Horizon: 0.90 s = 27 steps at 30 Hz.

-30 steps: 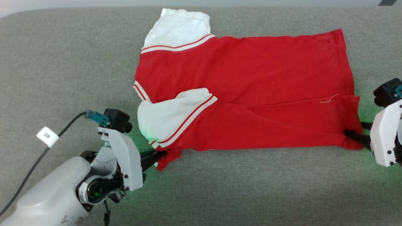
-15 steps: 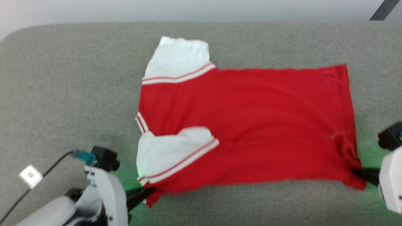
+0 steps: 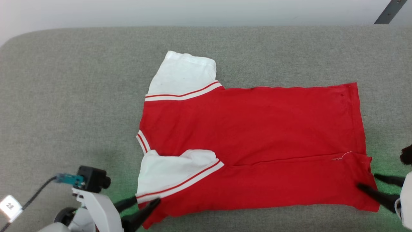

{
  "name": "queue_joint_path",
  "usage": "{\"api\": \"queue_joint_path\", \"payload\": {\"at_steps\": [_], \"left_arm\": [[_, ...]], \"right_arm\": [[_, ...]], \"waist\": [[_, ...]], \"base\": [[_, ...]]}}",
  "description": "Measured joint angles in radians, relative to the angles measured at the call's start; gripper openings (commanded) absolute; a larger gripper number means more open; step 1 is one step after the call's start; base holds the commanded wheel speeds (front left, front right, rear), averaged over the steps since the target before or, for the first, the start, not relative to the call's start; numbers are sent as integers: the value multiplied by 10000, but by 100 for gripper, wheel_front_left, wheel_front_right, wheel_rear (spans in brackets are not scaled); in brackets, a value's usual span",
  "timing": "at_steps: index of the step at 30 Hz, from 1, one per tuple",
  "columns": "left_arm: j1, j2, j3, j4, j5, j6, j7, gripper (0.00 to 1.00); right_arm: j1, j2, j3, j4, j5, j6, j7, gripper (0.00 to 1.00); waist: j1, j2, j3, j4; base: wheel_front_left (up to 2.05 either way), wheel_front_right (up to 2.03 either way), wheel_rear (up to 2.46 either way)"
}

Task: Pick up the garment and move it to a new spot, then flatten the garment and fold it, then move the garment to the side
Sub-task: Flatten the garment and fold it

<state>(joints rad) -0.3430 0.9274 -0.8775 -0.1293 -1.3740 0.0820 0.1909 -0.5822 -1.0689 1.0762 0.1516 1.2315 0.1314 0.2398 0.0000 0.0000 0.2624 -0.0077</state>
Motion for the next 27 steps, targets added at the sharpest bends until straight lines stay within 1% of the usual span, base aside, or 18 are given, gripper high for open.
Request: {"api": "queue_joint_path", "payload": {"at_steps": [4,7,11,15,17,21,22,24,26,27], "left_arm": [[45,75,305,-130,146,213,-623,100],[122,86,591,-117,330,374,-1294,100],[108,-63,957,259,754,591,-2268,100],[-291,-520,1446,947,1139,786,-3375,100],[-595,-742,1710,1335,1275,867,-3758,100],[-1805,-871,1954,2121,1839,920,-3860,100],[-2227,-882,1975,2313,1979,863,-3776,100],[-3025,-1001,2011,2771,2165,836,-3511,100],[-3877,-1049,1975,3340,2337,667,-3047,100],[-4304,-1068,1939,3653,2418,589,-2801,100]], "right_arm": [[150,148,-709,219,-140,0,-520,100],[203,568,-1329,531,-510,0,-1204,100],[202,1599,-2255,1195,-1436,0,-2608,100],[209,2963,-3179,2090,-2514,0,-4105,100],[209,3638,-3661,2410,-2878,0,-4560,100],[167,4844,-4869,2642,-3854,0,-4966,100],[152,5122,-5175,2579,-4033,0,-4991,100],[144,5641,-5887,2303,-4608,0,-4997,100],[200,6105,-6602,1919,-5064,0,-5010,100],[291,6322,-6805,1758,-5227,0,-5010,100]], "waist": [[0,0,10,-45],[1,0,22,-108],[0,0,73,-234],[0,0,135,-412],[0,0,163,-537],[1,0,318,-877],[0,1,379,-978],[0,0,507,-1192],[0,0,645,-1431],[0,0,713,-1557]], "base": [[0,0,0],[0,0,0],[0,0,0],[0,0,0],[0,0,0],[0,0,0],[0,0,0],[0,0,0],[0,0,0],[0,0,0]]}}
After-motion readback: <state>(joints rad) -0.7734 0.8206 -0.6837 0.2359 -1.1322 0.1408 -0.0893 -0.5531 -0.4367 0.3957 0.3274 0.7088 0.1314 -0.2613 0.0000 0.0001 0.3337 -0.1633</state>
